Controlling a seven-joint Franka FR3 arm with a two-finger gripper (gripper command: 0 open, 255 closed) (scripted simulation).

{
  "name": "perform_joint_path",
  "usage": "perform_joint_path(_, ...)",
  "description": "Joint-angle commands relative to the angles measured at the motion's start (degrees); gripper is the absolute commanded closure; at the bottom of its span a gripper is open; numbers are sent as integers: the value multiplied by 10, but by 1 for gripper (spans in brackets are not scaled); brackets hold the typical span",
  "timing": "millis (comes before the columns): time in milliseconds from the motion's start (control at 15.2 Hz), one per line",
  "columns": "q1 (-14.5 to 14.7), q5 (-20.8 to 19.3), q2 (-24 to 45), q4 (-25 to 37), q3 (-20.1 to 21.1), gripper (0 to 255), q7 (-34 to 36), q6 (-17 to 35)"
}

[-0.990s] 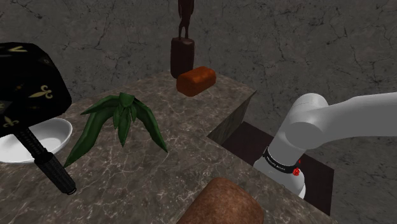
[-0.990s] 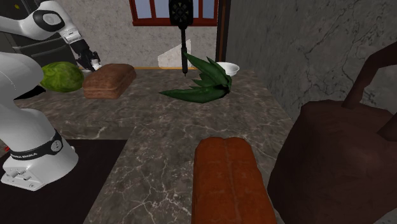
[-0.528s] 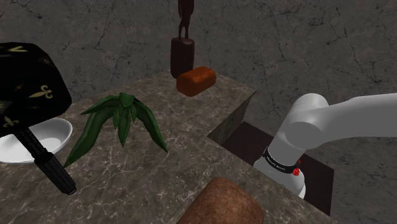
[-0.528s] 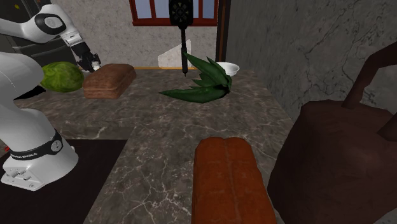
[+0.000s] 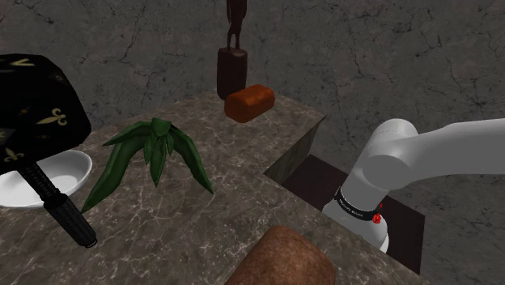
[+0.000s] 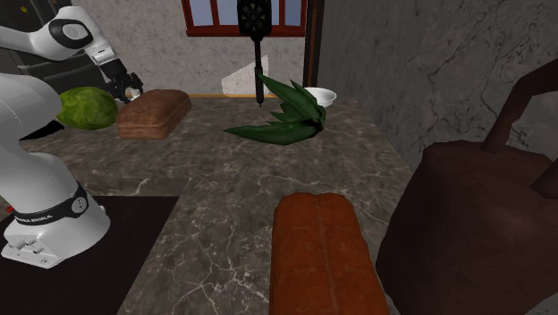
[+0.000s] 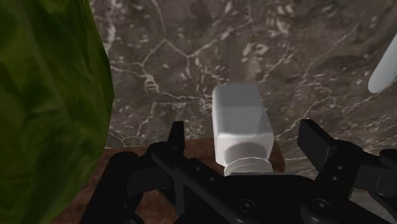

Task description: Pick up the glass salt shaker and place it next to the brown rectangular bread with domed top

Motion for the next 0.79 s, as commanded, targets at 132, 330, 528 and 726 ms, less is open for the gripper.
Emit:
perform_joint_path(132, 20, -27, 9, 27, -38, 0, 14, -46)
perform_joint_path(330, 24, -33, 12, 36, -48, 0, 18, -58)
perform_joint_path(528, 24, -33, 12, 36, -48, 0, 18, -58)
perform_joint_path(726, 24, -33, 12, 36, -48, 0, 18, -58)
